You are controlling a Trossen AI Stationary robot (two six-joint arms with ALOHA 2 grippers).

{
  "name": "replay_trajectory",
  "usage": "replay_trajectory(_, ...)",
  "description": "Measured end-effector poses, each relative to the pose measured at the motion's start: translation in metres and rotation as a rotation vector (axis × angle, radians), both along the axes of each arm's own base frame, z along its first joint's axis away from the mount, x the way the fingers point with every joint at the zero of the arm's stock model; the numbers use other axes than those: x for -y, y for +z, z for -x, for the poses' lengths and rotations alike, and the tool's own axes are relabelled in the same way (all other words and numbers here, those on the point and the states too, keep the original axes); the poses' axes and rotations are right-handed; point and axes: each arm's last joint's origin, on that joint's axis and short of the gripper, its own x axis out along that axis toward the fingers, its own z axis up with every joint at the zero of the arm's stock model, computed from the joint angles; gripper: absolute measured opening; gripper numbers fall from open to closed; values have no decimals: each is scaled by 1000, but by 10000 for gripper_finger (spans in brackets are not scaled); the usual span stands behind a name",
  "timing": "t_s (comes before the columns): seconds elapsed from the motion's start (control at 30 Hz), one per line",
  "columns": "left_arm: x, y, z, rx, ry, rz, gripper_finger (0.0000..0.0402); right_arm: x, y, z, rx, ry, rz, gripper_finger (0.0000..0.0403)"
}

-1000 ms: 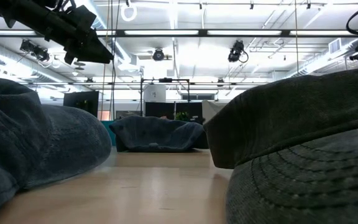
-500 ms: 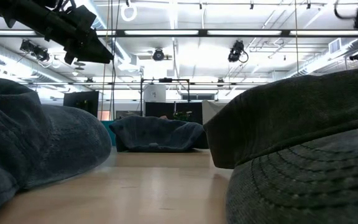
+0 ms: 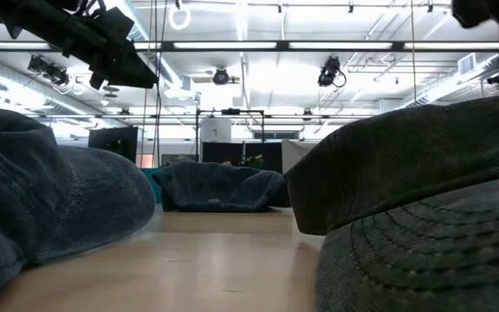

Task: Pick & Place hat
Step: Put the bottom black cap into the orange bin

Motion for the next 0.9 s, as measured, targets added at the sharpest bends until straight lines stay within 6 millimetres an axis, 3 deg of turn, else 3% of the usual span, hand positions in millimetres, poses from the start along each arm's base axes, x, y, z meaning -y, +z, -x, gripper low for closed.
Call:
replay_trajectory(0.43, 0, 0, 0, 0, 0, 0, 133, -21, 13, -57, 408, 543, 124, 169)
replay_trajectory(0.67, 0, 0, 0, 0, 0, 1, 133, -42, -22, -89, 388, 734, -9, 169)
replay_trajectory(0.9, 0, 0, 0, 1, 0, 2, 133, -50, -56, -101, 286, 844, -54, 169)
